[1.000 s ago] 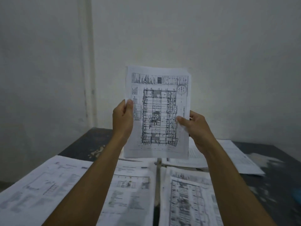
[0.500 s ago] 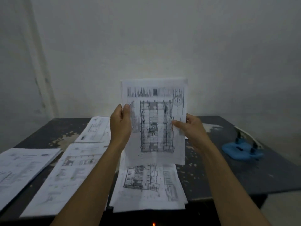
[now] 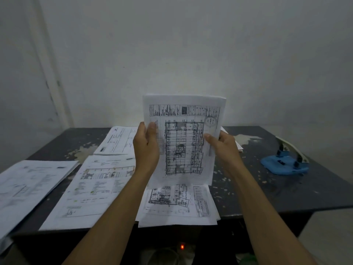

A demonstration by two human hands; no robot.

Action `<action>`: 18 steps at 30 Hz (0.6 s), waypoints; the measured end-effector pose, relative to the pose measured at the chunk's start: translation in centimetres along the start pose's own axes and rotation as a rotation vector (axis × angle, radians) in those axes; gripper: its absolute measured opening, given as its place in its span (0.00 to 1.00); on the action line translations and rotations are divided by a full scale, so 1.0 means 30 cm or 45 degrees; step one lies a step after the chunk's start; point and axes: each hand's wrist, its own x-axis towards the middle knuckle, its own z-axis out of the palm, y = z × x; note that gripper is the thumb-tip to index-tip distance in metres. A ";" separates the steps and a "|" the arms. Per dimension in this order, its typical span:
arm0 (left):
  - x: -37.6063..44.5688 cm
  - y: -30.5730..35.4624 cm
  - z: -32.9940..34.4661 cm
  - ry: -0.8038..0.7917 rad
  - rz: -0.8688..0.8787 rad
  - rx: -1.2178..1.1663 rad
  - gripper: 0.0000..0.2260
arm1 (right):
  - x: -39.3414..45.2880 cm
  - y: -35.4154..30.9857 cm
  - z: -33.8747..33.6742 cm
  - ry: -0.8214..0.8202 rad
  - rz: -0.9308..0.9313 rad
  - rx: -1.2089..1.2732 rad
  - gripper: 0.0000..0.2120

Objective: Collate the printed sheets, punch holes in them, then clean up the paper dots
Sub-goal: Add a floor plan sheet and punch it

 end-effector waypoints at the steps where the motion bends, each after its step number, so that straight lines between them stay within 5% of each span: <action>1: 0.004 0.003 0.001 0.020 0.019 -0.005 0.15 | -0.002 -0.005 0.008 0.017 -0.004 0.007 0.09; 13: 0.000 0.022 0.011 0.065 0.067 -0.004 0.13 | 0.000 -0.015 0.028 0.184 -0.113 0.041 0.04; 18: -0.017 0.015 0.020 0.057 0.037 -0.054 0.09 | -0.005 -0.029 0.044 0.162 -0.060 -0.025 0.13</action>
